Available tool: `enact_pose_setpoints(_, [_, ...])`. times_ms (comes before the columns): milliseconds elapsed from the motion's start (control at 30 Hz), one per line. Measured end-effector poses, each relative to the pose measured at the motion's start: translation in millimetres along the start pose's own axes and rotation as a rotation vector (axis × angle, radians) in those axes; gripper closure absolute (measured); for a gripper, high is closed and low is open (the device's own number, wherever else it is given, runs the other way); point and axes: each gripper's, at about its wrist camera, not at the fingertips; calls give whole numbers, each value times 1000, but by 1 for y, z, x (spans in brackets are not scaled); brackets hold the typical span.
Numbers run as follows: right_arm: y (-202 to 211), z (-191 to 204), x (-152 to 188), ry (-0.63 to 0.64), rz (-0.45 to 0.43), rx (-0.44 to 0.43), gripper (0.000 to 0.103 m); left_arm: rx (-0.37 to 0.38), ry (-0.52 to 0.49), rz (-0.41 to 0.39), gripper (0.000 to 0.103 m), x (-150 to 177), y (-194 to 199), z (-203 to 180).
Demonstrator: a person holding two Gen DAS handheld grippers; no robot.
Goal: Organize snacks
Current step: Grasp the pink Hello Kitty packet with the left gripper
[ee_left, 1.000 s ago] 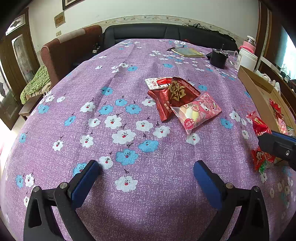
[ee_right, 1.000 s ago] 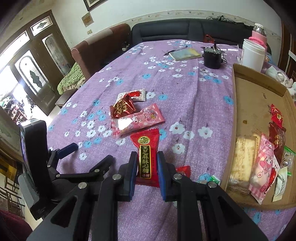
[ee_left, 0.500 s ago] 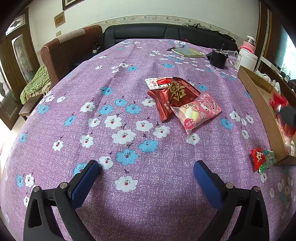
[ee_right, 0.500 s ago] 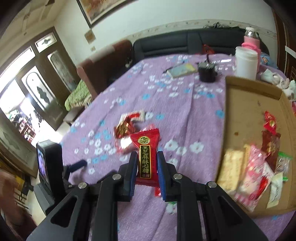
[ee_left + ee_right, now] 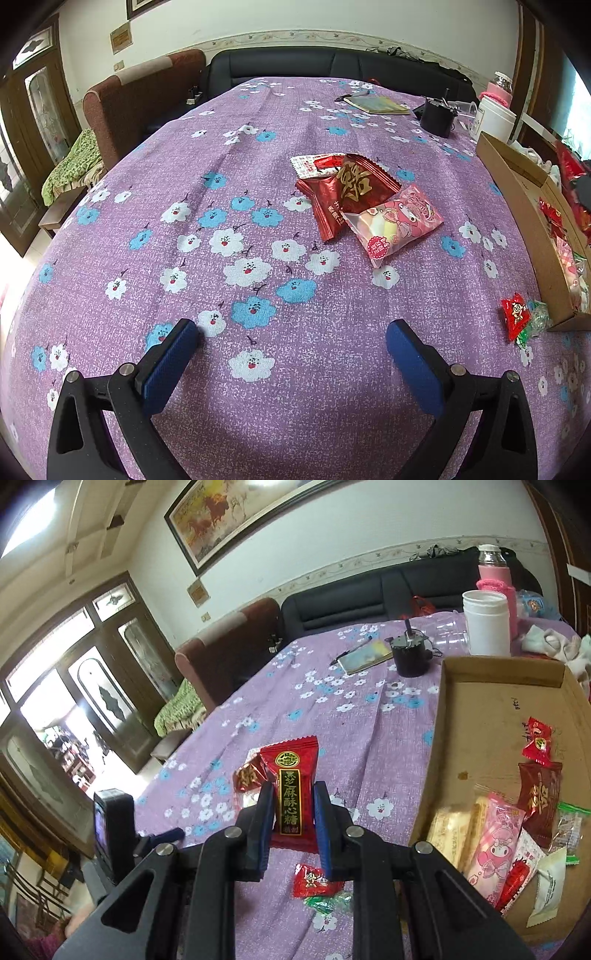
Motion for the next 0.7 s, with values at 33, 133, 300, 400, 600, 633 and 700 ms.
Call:
enact_pose_setpoints(33, [2,-2,0,-10,-1,-9,83,6,-5,7,0,0,1,0])
enact_pose_setpoints(133, [6,-9,-1,-32,-11,-13,83,16,-6,32,0,-1,1,1])
enact_pose_setpoints(300, [13,-21,-4,-72,-29,-11,83,161,-54,31,5,-5,20,-3])
enact_pose_setpoints(400, [16,-25,-6,-84,-40,-14,83,192,-177,-5,13,-21,37,-21])
enact_pose_setpoints(600, [22,-34,-7,-105,-59,3,83,211,-430,84,56,-55,14,-58])
enact_pose_setpoints(633, [23,-36,-7,-105,-63,9,83,224,-450,110,56,-59,6,-61])
enact_pose_setpoints(700, [29,-43,-9,-118,-81,31,83,225,-473,120,60,-65,-2,-63])
Point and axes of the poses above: each gripper's, at about its wrist camera, not at the fingertips, and y roughly against the way its jaws point, z to its left, x to its underside, and after that the axes turned 14 degrees about x, right-handed
